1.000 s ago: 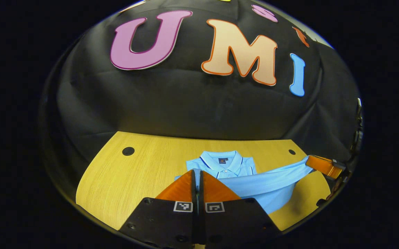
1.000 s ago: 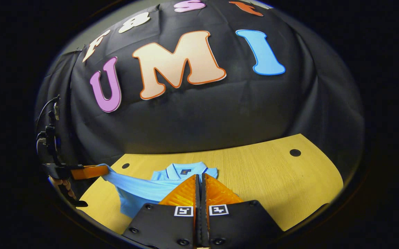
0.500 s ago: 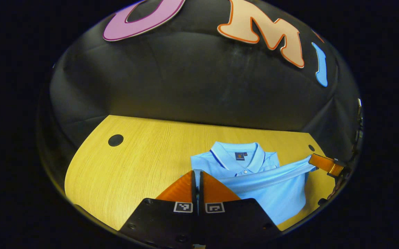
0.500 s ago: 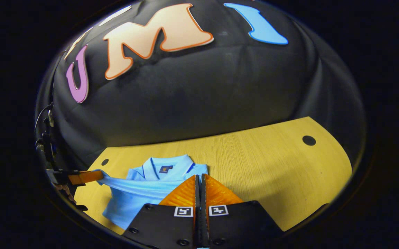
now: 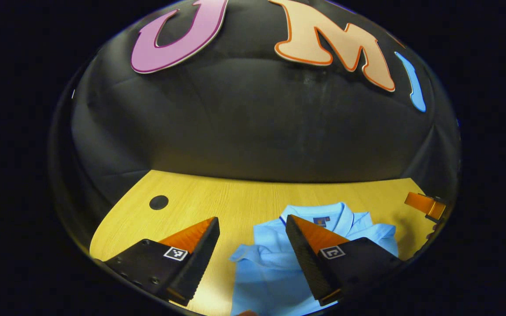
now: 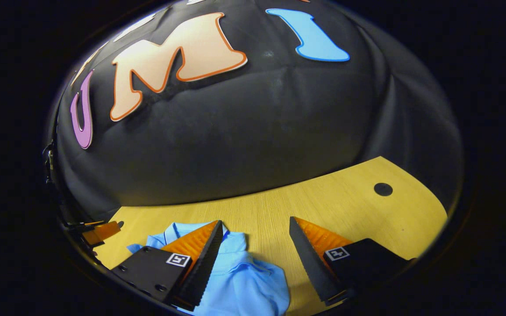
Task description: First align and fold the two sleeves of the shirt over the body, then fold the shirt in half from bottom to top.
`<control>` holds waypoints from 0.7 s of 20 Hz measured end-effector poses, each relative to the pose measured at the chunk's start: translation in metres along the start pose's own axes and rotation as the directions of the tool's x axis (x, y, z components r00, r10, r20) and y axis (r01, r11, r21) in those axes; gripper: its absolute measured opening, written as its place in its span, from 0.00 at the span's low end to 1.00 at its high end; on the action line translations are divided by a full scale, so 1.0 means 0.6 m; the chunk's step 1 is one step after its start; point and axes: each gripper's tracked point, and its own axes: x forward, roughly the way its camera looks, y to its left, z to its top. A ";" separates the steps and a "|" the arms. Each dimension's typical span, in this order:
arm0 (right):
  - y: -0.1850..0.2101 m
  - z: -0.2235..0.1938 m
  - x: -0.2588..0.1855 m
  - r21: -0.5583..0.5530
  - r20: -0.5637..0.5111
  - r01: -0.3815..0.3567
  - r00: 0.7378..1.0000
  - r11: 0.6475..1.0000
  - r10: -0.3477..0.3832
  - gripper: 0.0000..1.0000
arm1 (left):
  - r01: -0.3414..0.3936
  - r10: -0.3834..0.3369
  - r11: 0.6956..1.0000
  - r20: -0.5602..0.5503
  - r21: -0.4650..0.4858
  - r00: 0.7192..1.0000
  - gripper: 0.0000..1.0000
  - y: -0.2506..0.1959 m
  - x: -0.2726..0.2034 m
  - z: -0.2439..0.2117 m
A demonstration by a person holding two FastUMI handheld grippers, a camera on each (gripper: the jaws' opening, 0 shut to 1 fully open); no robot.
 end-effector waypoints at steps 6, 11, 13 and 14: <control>0.022 0.064 -0.127 -0.134 0.137 -0.011 0.990 0.991 0.030 0.98 | 0.018 -0.013 0.999 0.112 -0.041 0.994 0.95 -0.002 -0.118 0.065; 0.063 0.117 -0.293 -0.185 0.270 -0.015 0.961 0.983 0.065 0.98 | 0.026 -0.041 0.998 0.268 0.062 0.963 0.94 -0.007 -0.292 0.124; 0.080 0.135 -0.364 -0.179 0.315 -0.023 0.946 0.984 0.079 0.98 | 0.030 -0.054 0.996 0.308 0.080 0.950 0.94 -0.008 -0.364 0.134; 0.088 0.142 -0.399 -0.175 0.336 -0.030 0.938 0.984 0.088 0.97 | 0.027 -0.055 0.996 0.327 0.090 0.943 0.94 -0.005 -0.399 0.139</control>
